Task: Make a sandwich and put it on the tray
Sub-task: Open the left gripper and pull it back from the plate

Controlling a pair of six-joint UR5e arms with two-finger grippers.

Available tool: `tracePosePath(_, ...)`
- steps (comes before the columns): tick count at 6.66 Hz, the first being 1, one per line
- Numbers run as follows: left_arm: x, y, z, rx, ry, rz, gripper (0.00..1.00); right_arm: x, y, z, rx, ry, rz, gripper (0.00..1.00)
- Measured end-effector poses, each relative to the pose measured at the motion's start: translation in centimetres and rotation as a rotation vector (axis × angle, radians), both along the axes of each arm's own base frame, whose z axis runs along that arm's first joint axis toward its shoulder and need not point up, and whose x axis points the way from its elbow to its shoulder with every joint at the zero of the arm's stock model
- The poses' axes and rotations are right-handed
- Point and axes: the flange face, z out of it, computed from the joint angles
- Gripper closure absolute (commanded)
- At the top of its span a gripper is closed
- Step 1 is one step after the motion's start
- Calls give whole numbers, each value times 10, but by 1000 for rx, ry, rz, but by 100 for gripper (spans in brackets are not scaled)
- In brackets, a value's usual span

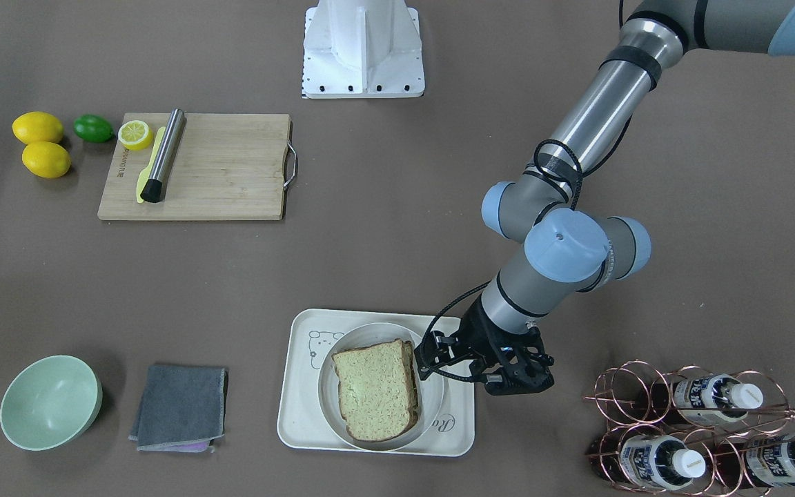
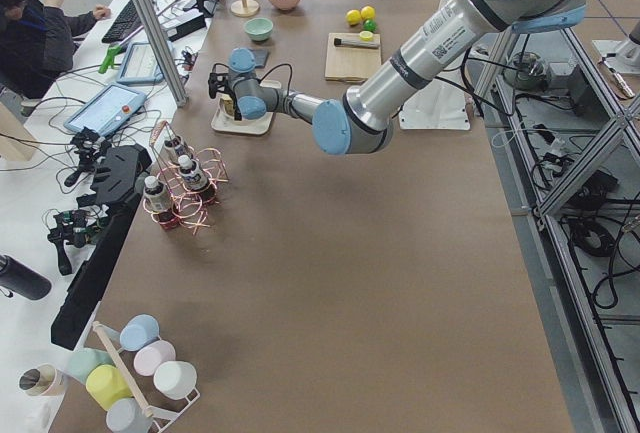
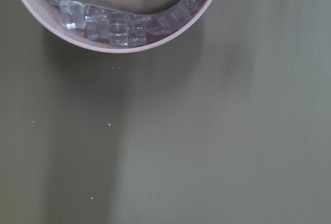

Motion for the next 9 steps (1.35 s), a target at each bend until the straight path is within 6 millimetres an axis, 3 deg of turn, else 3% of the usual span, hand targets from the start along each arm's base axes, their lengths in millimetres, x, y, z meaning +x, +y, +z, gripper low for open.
tracePosePath(2, -41, 48, 5, 3, 12, 19, 1, 0, 0, 3, -5, 0, 0, 0)
tracePosePath(4, -101, 122, -3, -34, 0, 63, 1, 0, 1, 5, -10, -1, 0, 0)
tracePosePath(5, -130, 156, 5, -31, -21, 81, 1, 0, 1, 6, -12, 0, 0, 0)
tracePosePath(6, -160, 185, 30, -5, -74, 110, 1, 0, 1, 7, -13, 0, 1, 0)
tracePosePath(7, -210, 208, 73, 40, -151, 145, 1, 0, 2, 7, -14, 0, 1, 0)
tracePosePath(9, -339, 221, 166, 157, -264, 234, 1, 0, 2, 8, -14, 1, 0, 0)
